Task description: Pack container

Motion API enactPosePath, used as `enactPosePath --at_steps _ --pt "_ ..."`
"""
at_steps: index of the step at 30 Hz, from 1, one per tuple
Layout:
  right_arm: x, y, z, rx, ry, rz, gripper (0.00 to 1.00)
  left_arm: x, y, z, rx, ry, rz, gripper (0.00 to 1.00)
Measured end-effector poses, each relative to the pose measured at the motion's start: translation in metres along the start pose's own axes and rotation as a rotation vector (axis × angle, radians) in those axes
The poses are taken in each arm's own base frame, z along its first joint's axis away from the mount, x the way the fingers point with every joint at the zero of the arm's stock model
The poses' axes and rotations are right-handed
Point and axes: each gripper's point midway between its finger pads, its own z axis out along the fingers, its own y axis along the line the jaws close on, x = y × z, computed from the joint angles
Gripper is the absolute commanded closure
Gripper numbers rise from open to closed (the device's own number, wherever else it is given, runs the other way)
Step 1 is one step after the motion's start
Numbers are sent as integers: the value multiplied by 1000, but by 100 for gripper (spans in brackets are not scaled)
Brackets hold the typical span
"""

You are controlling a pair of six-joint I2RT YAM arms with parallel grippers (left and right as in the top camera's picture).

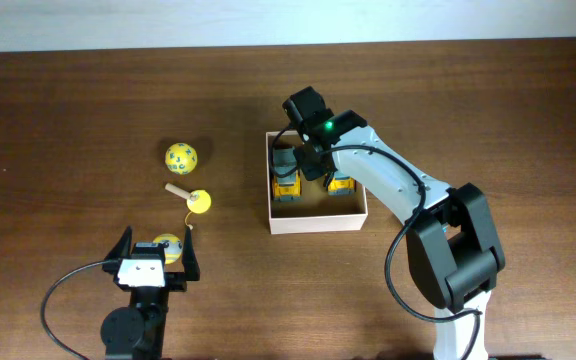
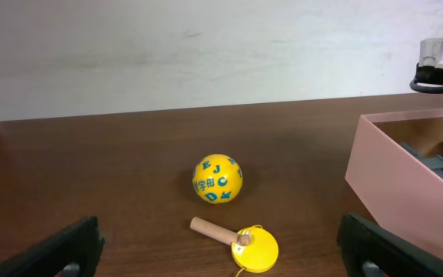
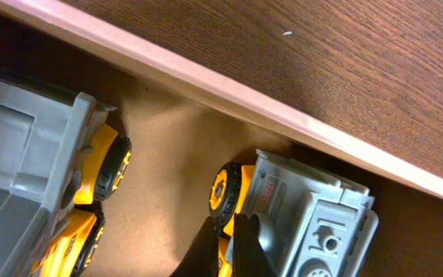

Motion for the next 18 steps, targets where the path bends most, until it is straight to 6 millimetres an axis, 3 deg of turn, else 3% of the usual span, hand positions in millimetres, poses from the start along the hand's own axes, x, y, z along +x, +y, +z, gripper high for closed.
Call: enactPosePath --at_steps 18 --pt "4 -5 0 20 15 -11 96 0 0 0 0 0 0 1"
